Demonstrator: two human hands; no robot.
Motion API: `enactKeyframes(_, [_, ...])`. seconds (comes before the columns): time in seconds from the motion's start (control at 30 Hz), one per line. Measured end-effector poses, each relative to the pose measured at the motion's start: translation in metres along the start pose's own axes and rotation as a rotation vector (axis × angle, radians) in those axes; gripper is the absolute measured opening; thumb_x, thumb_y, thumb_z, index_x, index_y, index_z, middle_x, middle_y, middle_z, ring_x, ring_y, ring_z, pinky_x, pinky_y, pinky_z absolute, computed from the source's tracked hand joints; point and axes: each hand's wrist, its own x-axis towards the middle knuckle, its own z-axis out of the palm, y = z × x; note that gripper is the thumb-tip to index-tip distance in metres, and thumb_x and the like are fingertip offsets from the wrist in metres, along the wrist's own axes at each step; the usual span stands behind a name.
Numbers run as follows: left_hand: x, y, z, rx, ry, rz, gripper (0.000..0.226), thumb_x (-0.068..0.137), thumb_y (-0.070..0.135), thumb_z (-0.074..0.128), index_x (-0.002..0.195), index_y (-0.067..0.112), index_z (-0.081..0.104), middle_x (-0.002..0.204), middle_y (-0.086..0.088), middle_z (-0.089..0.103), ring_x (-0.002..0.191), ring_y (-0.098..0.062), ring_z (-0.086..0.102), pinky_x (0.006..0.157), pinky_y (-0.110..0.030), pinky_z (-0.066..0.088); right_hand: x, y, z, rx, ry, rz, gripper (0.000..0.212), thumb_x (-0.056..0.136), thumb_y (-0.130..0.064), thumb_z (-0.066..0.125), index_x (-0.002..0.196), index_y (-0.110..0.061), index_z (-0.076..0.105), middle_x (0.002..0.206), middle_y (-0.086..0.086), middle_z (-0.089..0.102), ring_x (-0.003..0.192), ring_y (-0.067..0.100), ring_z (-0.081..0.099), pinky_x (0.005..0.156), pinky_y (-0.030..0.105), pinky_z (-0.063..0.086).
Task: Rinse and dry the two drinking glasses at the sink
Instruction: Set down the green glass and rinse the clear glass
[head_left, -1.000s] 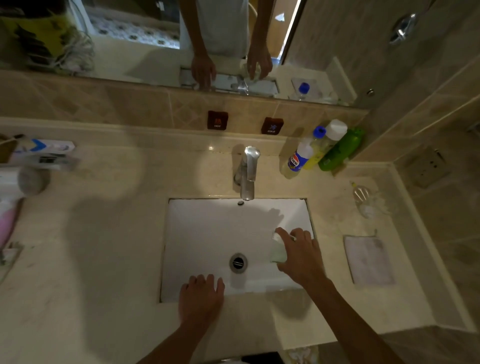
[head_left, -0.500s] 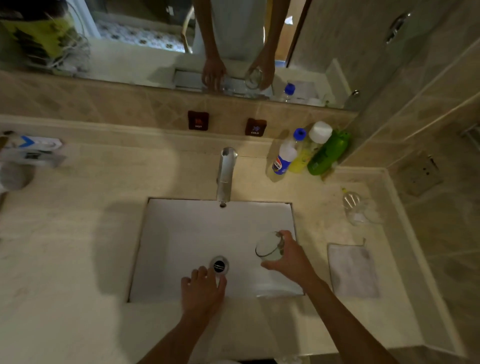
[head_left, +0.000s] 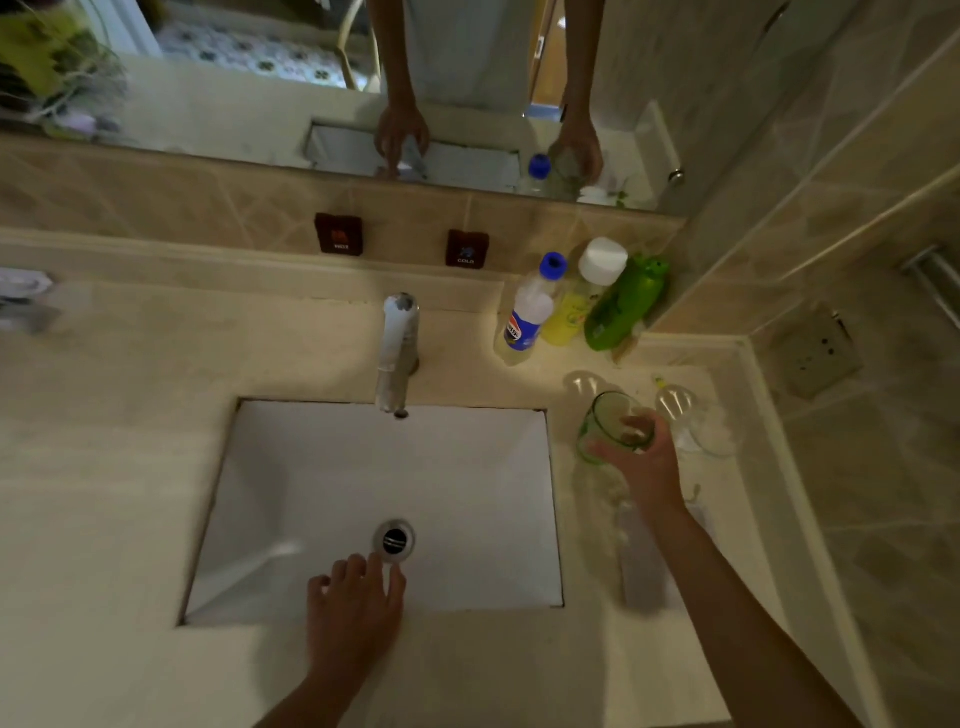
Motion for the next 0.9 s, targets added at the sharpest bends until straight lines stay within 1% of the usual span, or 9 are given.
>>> enactKeyframes(0.07, [0.002,-0.001,0.002,0.002,-0.014,-0.003,0.044,0.085,0.049,0.038,0.086,0.021,0.072,0.077,-0.003,0.068,0.078,-0.027,0.068,0.075,-0.043,0.044,0.014,-0.001,-0.001,-0.032,0.023,-0.002,0.085,0.047,-0.038,0.095,0.119,-0.022,0.053,0.118,-0.002,0.062,0.109,0.022,0.062,0.086,0.034,0.054])
enactKeyframes(0.1, [0.003,-0.002,0.003,-0.002,-0.012,-0.01,0.044,0.085,0.049,0.038,0.086,0.022,0.073,0.078,-0.001,0.068,0.078,-0.026,0.069,0.076,-0.043,0.044,0.021,-0.001,-0.001,-0.054,0.032,-0.01,0.082,0.052,-0.031,0.096,0.12,-0.019,0.052,0.119,0.0,0.062,0.109,0.022,0.062,0.083,0.028,0.051])
enactKeyframes(0.17, [0.004,0.0,0.002,-0.017,-0.01,-0.025,0.043,0.085,0.049,0.038,0.084,0.023,0.072,0.078,0.0,0.069,0.078,-0.024,0.07,0.074,-0.041,0.045,0.032,-0.001,0.001,-0.094,0.059,-0.013,0.08,0.057,-0.024,0.095,0.122,-0.015,0.05,0.12,0.002,0.062,0.107,0.022,0.061,0.08,0.024,0.046])
enactKeyframes(0.3, [0.004,0.001,0.0,-0.023,-0.021,-0.037,0.041,0.085,0.047,0.039,0.082,0.023,0.072,0.078,0.0,0.069,0.078,-0.025,0.07,0.072,-0.041,0.046,0.044,0.0,0.005,-0.12,0.081,-0.046,0.081,0.06,-0.023,0.094,0.124,-0.019,0.044,0.121,0.002,0.06,0.106,0.019,0.059,0.084,0.027,0.045])
enactKeyframes(0.57, [0.002,0.004,-0.004,-0.006,-0.013,-0.038,0.041,0.084,0.046,0.038,0.081,0.021,0.071,0.076,-0.001,0.067,0.074,-0.026,0.068,0.07,-0.041,0.044,0.049,0.012,0.001,-0.144,0.057,-0.037,0.08,0.059,-0.026,0.094,0.124,-0.018,0.047,0.122,-0.001,0.06,0.108,0.02,0.06,0.09,0.033,0.051])
enactKeyframes(0.7, [0.004,0.002,-0.001,-0.002,-0.018,-0.039,0.041,0.084,0.047,0.039,0.081,0.022,0.071,0.074,-0.001,0.067,0.072,-0.026,0.067,0.068,-0.04,0.045,0.05,0.02,-0.004,-0.142,0.046,-0.04,0.085,0.058,-0.029,0.094,0.127,-0.02,0.046,0.123,-0.002,0.061,0.108,0.019,0.061,0.092,0.037,0.053])
enactKeyframes(0.77, [0.004,0.002,-0.001,0.011,-0.015,-0.033,0.04,0.082,0.046,0.039,0.081,0.022,0.071,0.074,-0.001,0.066,0.071,-0.026,0.067,0.067,-0.04,0.045,0.049,0.021,-0.005,-0.142,0.038,-0.052,0.087,0.058,-0.027,0.094,0.129,-0.02,0.045,0.124,-0.002,0.06,0.108,0.017,0.06,0.091,0.035,0.053])
enactKeyframes(0.83, [0.005,0.002,0.0,0.007,-0.022,-0.04,0.04,0.082,0.046,0.039,0.08,0.022,0.07,0.073,-0.001,0.066,0.071,-0.026,0.067,0.067,-0.039,0.045,0.05,0.025,-0.005,-0.117,0.023,-0.032,0.089,0.058,-0.026,0.095,0.131,-0.022,0.043,0.123,-0.003,0.06,0.107,0.016,0.06,0.089,0.032,0.052])
enactKeyframes(0.9, [0.004,0.001,0.002,0.002,-0.043,-0.049,0.041,0.082,0.048,0.037,0.082,0.024,0.07,0.075,0.0,0.067,0.073,-0.024,0.068,0.067,-0.039,0.045,0.053,0.034,-0.008,-0.063,0.002,0.032,0.096,0.055,-0.025,0.095,0.133,-0.026,0.041,0.121,-0.005,0.061,0.107,0.016,0.062,0.09,0.034,0.053])
